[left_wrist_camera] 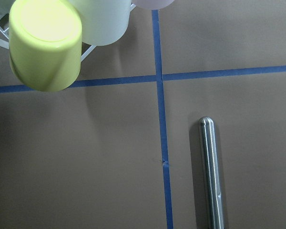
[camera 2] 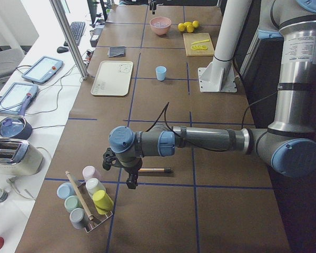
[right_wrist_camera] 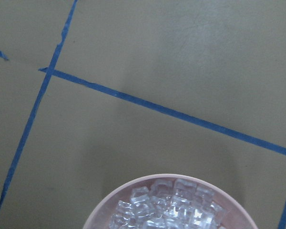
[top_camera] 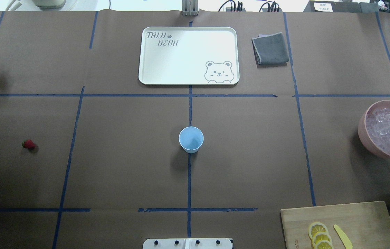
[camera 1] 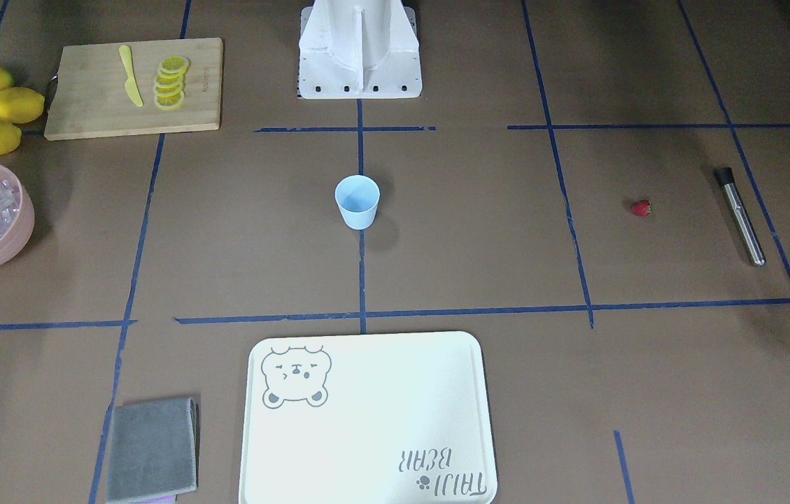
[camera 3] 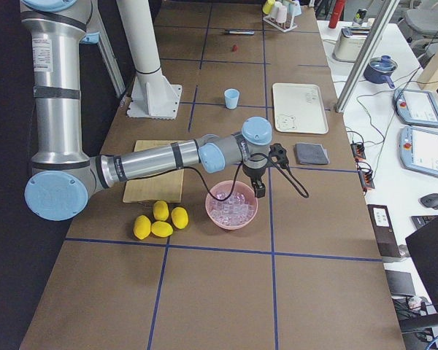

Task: Mash ice and strawberries in cup
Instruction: 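Lower the right gripper into the pink bowl and grasp an ice cube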

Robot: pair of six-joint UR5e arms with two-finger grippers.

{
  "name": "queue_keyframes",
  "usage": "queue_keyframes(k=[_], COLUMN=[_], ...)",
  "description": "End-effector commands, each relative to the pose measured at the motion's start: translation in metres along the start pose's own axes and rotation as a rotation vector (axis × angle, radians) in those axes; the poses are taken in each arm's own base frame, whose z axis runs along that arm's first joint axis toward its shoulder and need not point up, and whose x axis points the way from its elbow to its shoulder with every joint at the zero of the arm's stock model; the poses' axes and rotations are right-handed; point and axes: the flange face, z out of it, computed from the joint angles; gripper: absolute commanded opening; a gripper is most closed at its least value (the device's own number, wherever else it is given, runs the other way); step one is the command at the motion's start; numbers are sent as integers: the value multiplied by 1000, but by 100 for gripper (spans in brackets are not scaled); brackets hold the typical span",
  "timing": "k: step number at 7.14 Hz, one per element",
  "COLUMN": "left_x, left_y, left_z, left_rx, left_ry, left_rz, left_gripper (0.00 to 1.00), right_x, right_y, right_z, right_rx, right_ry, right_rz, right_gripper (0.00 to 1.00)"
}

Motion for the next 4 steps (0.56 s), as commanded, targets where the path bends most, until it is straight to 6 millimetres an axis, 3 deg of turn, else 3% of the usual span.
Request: queue_keyframes(k=[1, 2, 4], left_x=[-1, -1, -2], left_y=[1, 1, 1], left_z=[2, 3, 4], left_rx=[-5, -7, -9], left_ry=[1, 1, 1], left_rz=[-4, -2, -5], left_gripper=[100, 100, 100], right_x=[-33, -21, -17], right_y=[23, 49, 64], right_z=[37, 42, 54], right_rx=[7, 24, 5], right_ry=[41, 37, 32], right_rz=[-16, -40, -70], right_gripper=[99, 97, 84])
